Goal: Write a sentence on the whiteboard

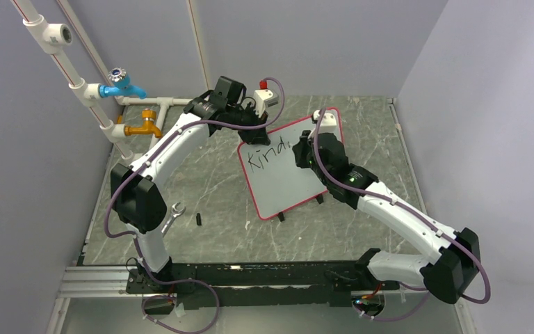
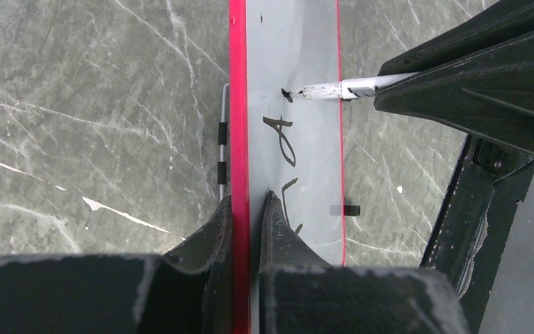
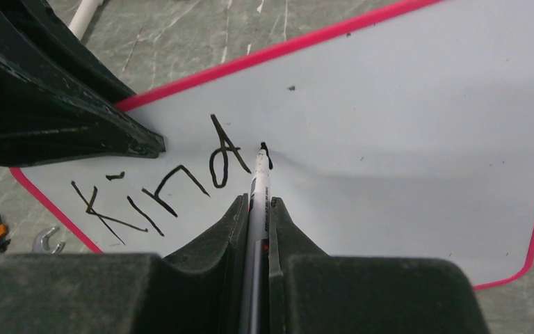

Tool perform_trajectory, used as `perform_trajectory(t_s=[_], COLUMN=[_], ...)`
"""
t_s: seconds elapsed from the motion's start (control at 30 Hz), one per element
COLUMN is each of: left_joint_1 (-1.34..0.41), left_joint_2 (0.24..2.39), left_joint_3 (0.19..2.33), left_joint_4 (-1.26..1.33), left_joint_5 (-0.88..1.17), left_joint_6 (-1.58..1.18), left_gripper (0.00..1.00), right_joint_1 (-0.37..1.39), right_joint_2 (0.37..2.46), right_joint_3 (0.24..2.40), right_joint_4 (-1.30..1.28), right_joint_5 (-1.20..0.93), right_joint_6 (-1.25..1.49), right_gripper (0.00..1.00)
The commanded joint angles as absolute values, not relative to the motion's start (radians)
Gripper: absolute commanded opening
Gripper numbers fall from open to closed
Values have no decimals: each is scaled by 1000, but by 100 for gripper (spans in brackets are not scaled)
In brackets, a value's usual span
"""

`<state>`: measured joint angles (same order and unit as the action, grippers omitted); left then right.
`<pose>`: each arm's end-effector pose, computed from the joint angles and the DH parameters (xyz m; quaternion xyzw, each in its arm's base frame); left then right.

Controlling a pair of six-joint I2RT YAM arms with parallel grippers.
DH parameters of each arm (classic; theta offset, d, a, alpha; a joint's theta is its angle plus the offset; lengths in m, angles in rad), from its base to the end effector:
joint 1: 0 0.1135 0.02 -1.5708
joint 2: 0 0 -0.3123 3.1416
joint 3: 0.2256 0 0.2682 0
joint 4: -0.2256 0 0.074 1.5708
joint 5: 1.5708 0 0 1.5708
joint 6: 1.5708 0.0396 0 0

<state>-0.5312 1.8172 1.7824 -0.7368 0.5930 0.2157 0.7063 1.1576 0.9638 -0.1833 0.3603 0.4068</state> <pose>0.3648 -0.2400 0.3927 0.4273 0.7788 -0.3243 0.3252 0.2114 0.1620 0.3672 -0.0218 0.8196 0.1663 0.5478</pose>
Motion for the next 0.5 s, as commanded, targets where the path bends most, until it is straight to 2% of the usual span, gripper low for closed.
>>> perform_trajectory(t_s=[0.0,0.47], left_joint_1=[-546,-548], left_joint_2=[1871,1873], left_joint_3=[1752,1753], left_joint_4=[-878,-877], left_joint_5=[388,387], left_joint_6=[377,377], left_gripper=[0,0], right_joint_1=[703,681], right_joint_2=[1183,1188], right_joint_3=[1039,1040], right_joint_4=[-148,-187], right_joint_5=[389,435], right_joint_6=[376,387], right_gripper=[0,0])
